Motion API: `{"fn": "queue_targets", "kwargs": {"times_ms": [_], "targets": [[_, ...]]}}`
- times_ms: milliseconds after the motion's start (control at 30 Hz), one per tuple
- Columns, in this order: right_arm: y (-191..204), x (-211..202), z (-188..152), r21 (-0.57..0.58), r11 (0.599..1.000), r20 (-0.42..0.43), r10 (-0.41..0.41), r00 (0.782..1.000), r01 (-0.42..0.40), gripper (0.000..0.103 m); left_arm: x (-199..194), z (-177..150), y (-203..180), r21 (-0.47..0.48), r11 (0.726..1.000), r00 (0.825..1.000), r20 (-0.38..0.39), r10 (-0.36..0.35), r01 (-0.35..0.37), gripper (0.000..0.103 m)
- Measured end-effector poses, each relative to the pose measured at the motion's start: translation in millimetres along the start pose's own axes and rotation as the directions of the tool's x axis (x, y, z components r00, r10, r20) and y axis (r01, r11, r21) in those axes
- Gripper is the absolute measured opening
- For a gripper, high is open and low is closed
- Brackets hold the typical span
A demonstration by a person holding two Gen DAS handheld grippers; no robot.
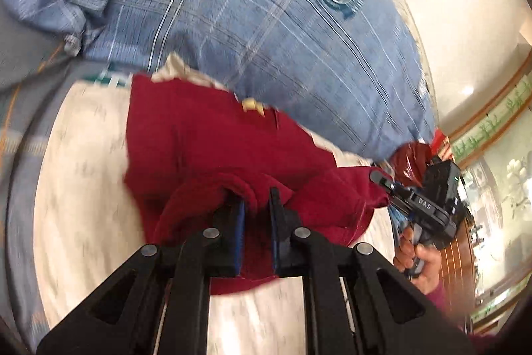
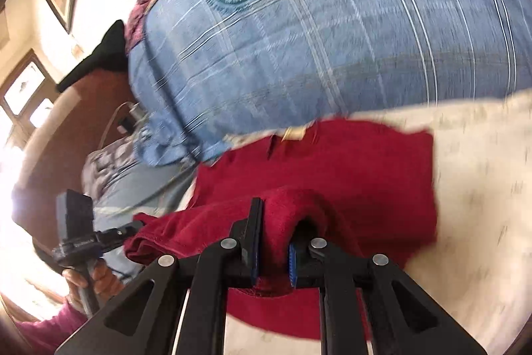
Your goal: Fold small clothes
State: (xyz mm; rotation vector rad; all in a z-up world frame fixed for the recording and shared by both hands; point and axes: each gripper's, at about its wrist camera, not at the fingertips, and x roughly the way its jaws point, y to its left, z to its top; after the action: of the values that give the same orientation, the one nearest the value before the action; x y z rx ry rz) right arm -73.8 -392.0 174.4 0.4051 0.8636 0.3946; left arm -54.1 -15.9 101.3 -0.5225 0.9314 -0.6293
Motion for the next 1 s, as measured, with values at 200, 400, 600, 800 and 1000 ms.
{"fn": "queue_targets", "kwargs": {"times_ms": [200,400,600,800,1000], "targets": [[-30,61,44,0.053,0.994,-0.035,-0.094,0.995,0.096,0.013,52,49,17,-0.035,0.998,0.999,-0.001,0.05,-0.05,0.01],[-66,87,54,0.157,0.981,-0.094,-0.101,0.99,0.115,0.016,72,62,43,-0.102,0.993,0.998,-0.031,0.059,-0.062,0.056],[-53,47,48,0.13,0.985,-0.009,-0.112,0.994,0.112,0.033,32,69,45,-0.096,0.992,0.991,0.095,0.096,-0.087,0.078],[-41,18,54,0.09,0.988,0.091,-0.135,0.987,0.127,0.049,35,55,37,-0.048,0.992,0.991,0.068,0.119,-0.116,0.079],[-26,74,43,-0.077,0.978,-0.062,-0.2,0.978,0.195,0.043,38,30,32,0.003,0.977,0.977,0.036,0.211,-0.212,0.079]]}}
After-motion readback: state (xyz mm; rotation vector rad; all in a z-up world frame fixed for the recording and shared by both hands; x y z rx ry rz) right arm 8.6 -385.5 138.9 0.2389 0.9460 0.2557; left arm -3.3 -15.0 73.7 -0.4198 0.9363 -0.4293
